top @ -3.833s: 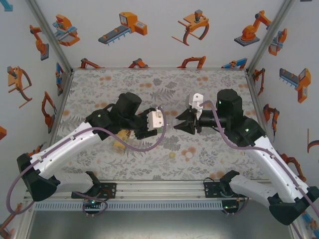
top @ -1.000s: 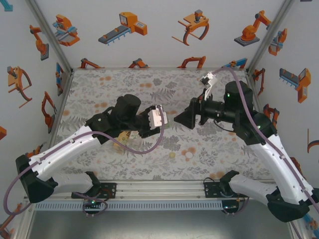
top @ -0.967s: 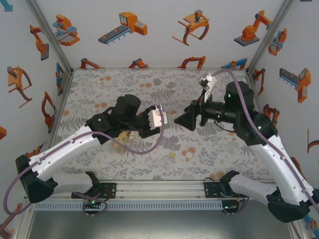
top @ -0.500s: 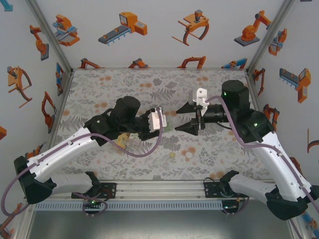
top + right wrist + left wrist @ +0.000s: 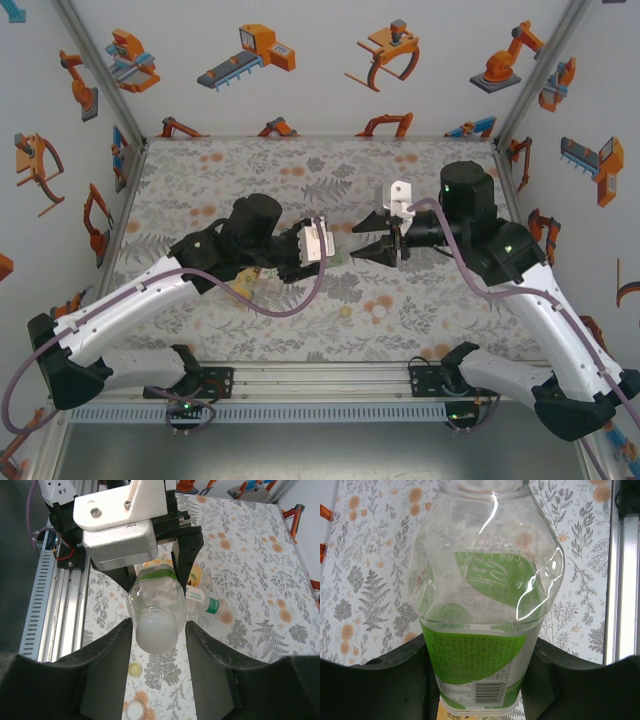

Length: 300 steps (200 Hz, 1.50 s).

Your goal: Screw on the bottle caps

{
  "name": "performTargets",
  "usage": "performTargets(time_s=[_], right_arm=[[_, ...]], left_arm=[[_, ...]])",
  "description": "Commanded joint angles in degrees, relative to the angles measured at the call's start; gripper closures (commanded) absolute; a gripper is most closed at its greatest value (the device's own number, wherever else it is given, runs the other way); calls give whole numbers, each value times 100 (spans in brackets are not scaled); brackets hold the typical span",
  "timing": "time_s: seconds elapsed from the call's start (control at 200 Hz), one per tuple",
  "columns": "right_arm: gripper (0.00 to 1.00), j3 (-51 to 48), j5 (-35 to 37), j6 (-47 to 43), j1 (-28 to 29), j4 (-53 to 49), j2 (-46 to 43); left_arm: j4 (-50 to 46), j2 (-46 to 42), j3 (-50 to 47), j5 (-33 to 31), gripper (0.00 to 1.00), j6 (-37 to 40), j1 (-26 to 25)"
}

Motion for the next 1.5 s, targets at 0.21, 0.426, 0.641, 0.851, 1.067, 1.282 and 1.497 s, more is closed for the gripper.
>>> performTargets(time_s=[0.21,0.426,0.641,0.851,1.067,1.282,1.497], right_arm=[[61,-135,-69,-29,-2,46,-106],[71,-244,-58,277,0,256,-165],[100,-641,542,2514,0,963,-293],[100,-1088,1742,6045,8,1229,-431],[100,-1251,2592,9191,8,107,-500],[100,-1650,2468,10763,9,-189,-437],[100,-1521,2585,10266,9,127,-358]], left_arm=[[33,-180,4,31,100,-63,-61],[46,-170,22,-5,100,-81,-90],[125,-111,-9,-129,100,-101,-104],[286,-34,-96,-418,100,-98,-105],[463,149,-114,-617,100,-96,-114],[597,303,-98,-672,100,-13,-109],[557,224,-208,-524,100,77,-114]])
